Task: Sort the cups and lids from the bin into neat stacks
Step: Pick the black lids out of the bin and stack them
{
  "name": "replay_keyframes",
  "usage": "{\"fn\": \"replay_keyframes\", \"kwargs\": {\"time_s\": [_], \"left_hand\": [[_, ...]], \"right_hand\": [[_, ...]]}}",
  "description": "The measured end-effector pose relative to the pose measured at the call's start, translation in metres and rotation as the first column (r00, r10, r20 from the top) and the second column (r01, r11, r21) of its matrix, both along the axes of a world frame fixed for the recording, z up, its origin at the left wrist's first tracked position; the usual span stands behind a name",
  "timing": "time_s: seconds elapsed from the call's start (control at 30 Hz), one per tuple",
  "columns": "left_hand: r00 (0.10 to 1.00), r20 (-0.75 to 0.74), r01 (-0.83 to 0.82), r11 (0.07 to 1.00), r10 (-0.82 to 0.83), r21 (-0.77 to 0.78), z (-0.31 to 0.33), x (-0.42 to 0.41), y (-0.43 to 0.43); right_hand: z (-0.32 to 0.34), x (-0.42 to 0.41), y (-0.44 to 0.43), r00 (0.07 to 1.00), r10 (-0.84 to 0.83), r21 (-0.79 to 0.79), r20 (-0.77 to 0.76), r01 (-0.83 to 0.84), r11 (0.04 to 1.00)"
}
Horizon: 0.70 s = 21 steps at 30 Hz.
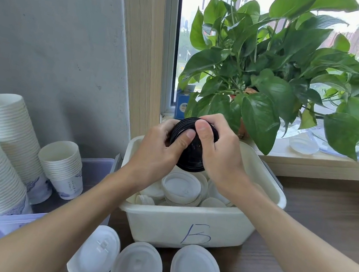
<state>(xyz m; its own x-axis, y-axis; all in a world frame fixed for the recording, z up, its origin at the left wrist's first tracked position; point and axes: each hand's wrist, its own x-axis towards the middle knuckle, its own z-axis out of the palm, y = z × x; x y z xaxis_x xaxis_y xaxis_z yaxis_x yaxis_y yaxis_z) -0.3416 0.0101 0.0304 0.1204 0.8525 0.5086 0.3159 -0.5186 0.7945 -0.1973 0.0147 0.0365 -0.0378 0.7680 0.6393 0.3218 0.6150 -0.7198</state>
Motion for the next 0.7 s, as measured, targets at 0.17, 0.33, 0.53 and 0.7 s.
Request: {"fn": "replay_keyframes", "kwargs": {"time_s": [0.17, 0.33, 0.53, 0.7], "left_hand": [[0.999, 0.03, 0.014, 1.0, -0.013, -0.018, 0.004, 0.0, -0.002], [0.99, 0.119, 0.097, 0.982, -0.078, -0.162, 0.003, 0.001, -0.001], [0.995, 0.003, 0.103, 0.993, -0.103, -0.06, 0.002, -0.001, 0.0], [0.997, -0.051, 0.049, 0.998, -0.051, -0.042, -0.001, 0.001, 0.002]], "right_hand": [[0.001, -0.001, -0.001, 1.0, -0.019, 0.018, -0.017, 0.019, 1.0], [0.005, 0.007, -0.004, 0.994, -0.021, -0.044, -0.109, 0.017, 0.999], [0.015, 0.021, -0.001, 0.986, 0.099, -0.174, 0.132, -0.075, 0.982], [0.007, 0.014, 0.001, 0.988, 0.007, -0.073, 0.154, 0.005, 0.997]]}}
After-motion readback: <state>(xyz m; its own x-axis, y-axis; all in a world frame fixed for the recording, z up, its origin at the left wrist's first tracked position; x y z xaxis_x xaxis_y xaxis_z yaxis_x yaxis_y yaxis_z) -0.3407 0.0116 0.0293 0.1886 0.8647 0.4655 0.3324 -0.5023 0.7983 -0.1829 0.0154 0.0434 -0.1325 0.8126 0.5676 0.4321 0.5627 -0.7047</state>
